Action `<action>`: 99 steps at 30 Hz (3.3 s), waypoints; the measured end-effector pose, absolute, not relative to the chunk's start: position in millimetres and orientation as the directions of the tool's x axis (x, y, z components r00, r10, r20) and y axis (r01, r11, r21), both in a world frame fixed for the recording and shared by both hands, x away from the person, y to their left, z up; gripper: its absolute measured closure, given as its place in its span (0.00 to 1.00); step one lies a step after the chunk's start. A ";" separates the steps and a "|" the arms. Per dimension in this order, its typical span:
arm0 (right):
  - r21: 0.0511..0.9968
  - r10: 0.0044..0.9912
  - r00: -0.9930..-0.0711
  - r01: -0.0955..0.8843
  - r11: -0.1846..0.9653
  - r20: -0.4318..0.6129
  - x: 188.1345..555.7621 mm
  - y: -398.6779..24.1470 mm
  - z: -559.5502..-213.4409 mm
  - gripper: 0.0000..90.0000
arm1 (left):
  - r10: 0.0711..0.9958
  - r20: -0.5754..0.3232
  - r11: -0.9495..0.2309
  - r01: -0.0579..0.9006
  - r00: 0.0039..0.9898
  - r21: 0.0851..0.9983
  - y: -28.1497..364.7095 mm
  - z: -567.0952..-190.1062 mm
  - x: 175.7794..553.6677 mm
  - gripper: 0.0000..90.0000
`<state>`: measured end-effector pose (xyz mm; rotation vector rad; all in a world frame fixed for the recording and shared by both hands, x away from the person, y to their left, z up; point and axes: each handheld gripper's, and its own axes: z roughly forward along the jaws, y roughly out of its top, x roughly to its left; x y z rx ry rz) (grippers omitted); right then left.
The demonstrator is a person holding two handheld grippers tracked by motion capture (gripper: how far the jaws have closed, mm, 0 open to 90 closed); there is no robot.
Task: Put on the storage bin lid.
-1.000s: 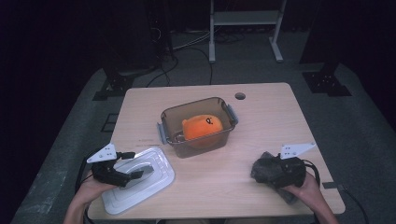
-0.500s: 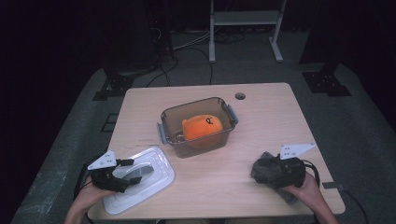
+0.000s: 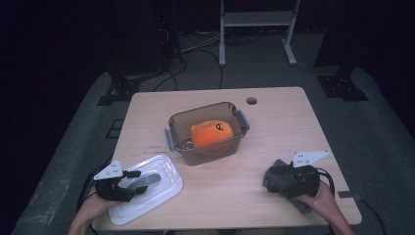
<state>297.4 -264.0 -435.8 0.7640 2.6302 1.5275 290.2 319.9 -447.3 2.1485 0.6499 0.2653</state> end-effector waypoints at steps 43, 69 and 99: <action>0.821 0.405 -0.884 0.402 0.405 0.233 296.8 -263.8 -435.4 0.29 | 0.479 0.032 -0.584 0.292 0.877 0.758 314.3 -448.8 289.1 0.74; 0.822 0.409 -0.883 0.401 0.405 0.230 296.6 -264.5 -434.9 0.29 | 0.488 0.057 -0.573 0.271 0.871 0.773 326.6 -411.2 271.6 0.74; 0.820 0.412 -0.882 0.402 0.406 0.229 296.7 -264.4 -434.8 0.29 | 0.511 0.085 -0.527 0.233 0.856 0.817 348.2 -356.3 251.9 0.74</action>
